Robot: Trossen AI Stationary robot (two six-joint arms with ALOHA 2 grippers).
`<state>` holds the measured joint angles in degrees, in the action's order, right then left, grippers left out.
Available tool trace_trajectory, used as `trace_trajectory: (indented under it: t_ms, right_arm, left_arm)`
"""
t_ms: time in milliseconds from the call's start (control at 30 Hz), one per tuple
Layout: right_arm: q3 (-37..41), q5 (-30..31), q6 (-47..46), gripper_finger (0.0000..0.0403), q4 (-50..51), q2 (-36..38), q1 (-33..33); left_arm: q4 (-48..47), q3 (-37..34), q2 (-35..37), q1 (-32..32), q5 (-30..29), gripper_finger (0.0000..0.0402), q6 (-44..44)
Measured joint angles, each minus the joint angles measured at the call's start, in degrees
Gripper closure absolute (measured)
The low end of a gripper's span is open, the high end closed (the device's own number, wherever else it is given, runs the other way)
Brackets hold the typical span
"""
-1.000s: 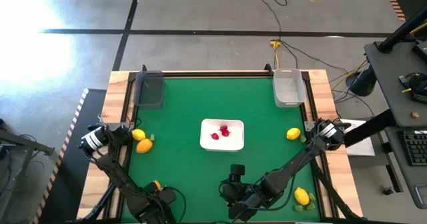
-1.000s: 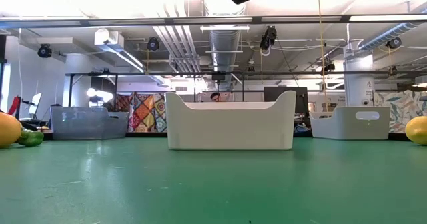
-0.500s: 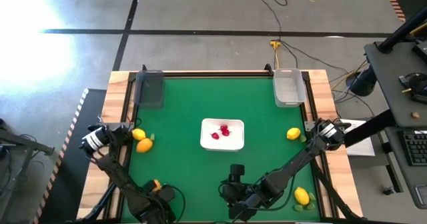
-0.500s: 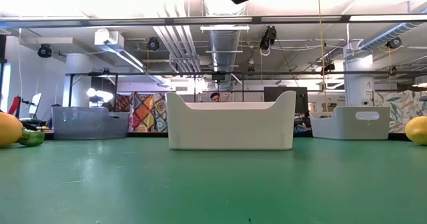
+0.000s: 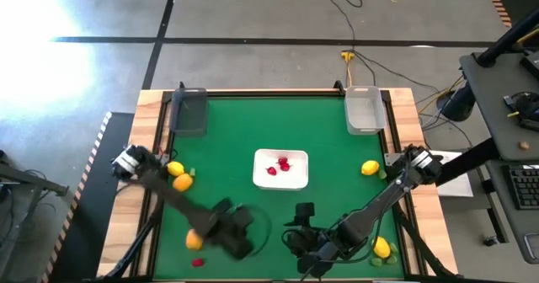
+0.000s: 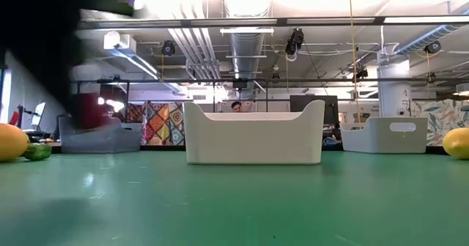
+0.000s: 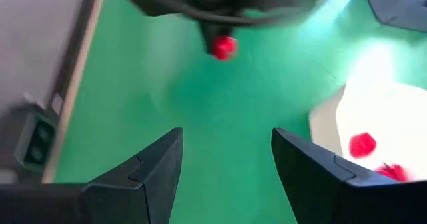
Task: Sort produce into baskets
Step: Put the red chili pepper into the white bin
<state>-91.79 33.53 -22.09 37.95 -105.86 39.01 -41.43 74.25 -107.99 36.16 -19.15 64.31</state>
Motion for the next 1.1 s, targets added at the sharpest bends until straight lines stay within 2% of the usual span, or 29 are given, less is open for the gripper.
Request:
trace_trajectory:
  t_ms: [100, 200, 367, 467, 733, 1100]
  right_arm:
    - [0.00, 1.02, -2.37, 0.0182, 5.03, 0.00, 0.85]
    - [0.00, 1.08, -9.51, 0.0182, 11.25, 0.00, 2.39]
    - [0.02, 0.98, -22.77, 0.0182, 19.03, 0.02, 6.64]
    - [0.02, 0.97, -27.99, 0.0182, 20.32, 0.02, 8.89]
    - [0.02, 0.76, -30.11, 0.0182, 20.37, 1.41, 10.97]
    - [0.04, 1.19, -26.75, 0.0182, 23.55, 6.08, 10.38]
  left_arm:
    - [3.31, 1.17, 0.10, -6.93, -0.23, 0.0361, -9.94]
    - [7.34, 2.96, 0.14, -12.75, -1.71, 0.0361, -19.46]
    - [10.02, 7.25, 0.07, -20.24, -1.71, 0.0361, -29.97]
    - [9.95, 8.87, 0.10, -23.87, -1.48, 0.0361, -34.77]
    - [8.85, 7.71, -0.54, -29.25, -1.31, 0.0361, -36.68]
    - [8.81, 9.56, -8.75, -29.52, -0.49, 0.0361, -36.81]
